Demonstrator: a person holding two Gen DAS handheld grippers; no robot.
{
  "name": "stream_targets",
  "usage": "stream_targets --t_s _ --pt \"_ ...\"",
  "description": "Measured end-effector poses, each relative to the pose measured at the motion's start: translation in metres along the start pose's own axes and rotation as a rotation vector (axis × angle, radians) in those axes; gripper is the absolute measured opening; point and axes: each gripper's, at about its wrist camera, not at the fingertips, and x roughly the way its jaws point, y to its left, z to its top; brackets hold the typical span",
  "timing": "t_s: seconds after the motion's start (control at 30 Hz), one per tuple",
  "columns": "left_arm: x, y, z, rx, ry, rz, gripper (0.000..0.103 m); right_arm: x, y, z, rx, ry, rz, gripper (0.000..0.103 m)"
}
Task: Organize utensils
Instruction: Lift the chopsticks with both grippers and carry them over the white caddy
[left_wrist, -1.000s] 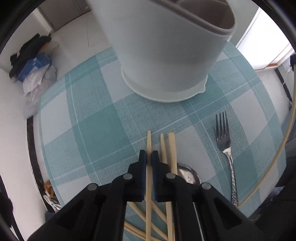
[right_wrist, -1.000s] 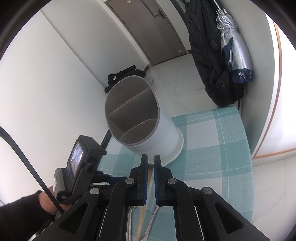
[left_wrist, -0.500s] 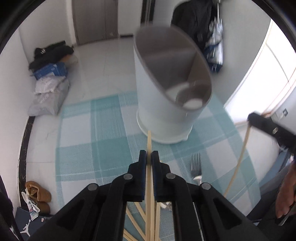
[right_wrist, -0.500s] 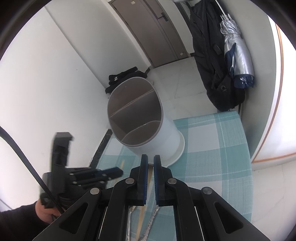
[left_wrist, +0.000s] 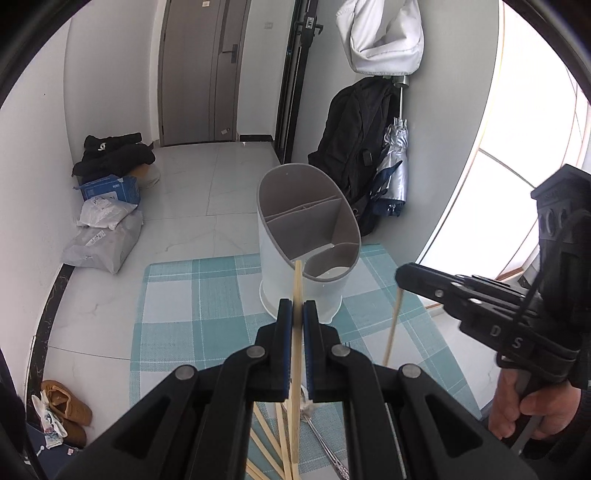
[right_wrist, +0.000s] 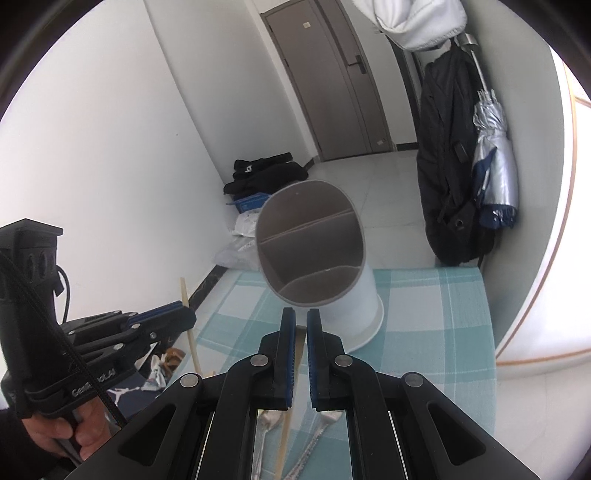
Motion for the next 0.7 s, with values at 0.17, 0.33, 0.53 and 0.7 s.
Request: stream_targets --t_s 0.17,0.33,0.53,0.7 --pt "-0.013 0.006 -0.001 -0.063 -0.024 -0.018 0.003 0.006 0.008 0.003 -0.029 0.020 0.000 0.005" --pt "-0.020 0.005 0.003 -0.065 -0.046 -0.042 0.003 0.005 0.012 0.002 -0.063 0.039 -0.021 0.005" --pt "-0.021 0.007 0.009 -0.075 -0.055 -0.063 0.003 -0.003 0.011 0.006 -0.073 0.034 -0.013 0.005" --pt "-0.024 0.006 0.017 -0.069 -0.041 -0.091 0.003 -0.014 0.017 0.003 -0.109 0.021 -0.018 0.005"
